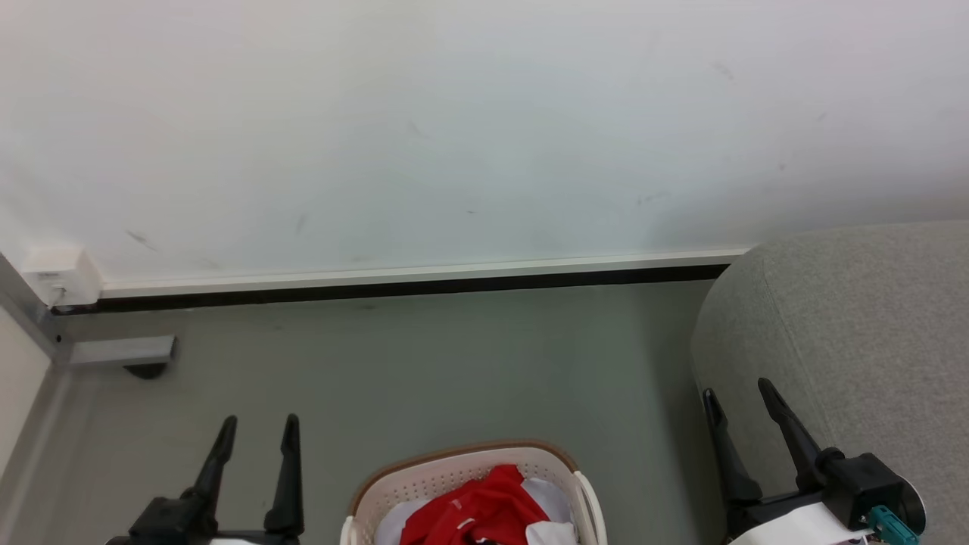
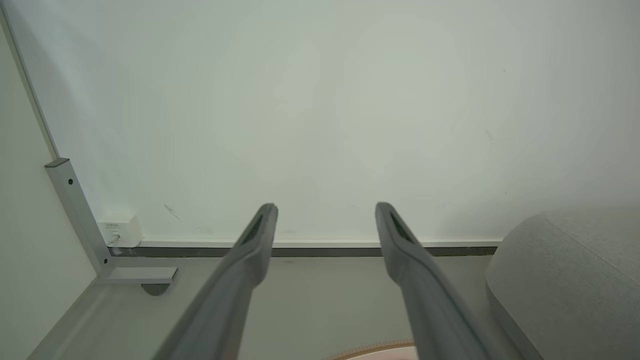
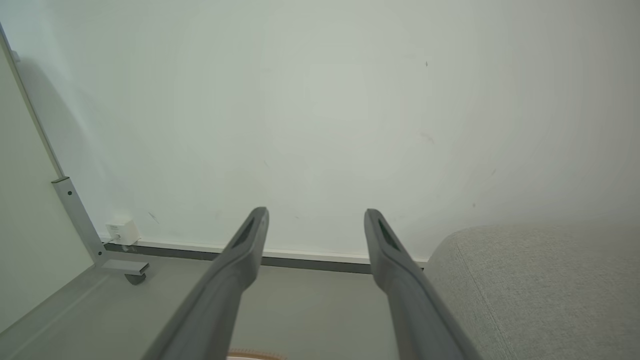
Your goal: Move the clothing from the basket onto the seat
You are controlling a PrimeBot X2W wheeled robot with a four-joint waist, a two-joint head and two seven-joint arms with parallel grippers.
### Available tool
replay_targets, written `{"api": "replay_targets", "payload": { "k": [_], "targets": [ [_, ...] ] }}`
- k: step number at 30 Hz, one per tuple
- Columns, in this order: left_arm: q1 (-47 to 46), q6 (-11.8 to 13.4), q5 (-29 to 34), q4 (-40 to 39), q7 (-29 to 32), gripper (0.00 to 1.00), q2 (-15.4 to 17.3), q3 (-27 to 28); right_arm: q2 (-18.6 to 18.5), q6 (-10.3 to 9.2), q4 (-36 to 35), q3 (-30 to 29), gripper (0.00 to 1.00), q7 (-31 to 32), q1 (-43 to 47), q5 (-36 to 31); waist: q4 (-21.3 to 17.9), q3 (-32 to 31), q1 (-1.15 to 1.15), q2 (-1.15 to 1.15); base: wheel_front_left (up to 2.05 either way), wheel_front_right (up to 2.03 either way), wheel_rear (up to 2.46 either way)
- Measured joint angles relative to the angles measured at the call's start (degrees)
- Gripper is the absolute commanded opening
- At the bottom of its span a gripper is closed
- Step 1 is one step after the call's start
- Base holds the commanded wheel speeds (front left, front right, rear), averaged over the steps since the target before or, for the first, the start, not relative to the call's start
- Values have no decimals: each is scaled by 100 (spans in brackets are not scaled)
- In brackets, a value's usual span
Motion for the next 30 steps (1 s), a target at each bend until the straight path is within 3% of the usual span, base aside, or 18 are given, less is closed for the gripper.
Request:
{"api": "replay_targets", "payload": {
  "k": [9,15,24,30],
  "targets": [
    [-300,-116,-18,433,0,100,14,-76,1,0,-86,24,100,-1,-163,32,-331,420,0,0,0,0,0],
    [-777,-218,-170,970,0,100,209,-271,-2,0,-252,-22,100,-1,-370,57,-578,938,0,0,0,0,0],
    [-1784,-254,-296,2424,10,100,779,-787,-4,0,-701,-131,100,-1,-796,120,-969,1909,1,0,0,0,0],
    [-2444,-267,-421,3443,260,100,1227,-1624,-3,0,-994,-178,100,-1,-1071,231,-1252,2559,1,0,0,0,0]
  ]
}}
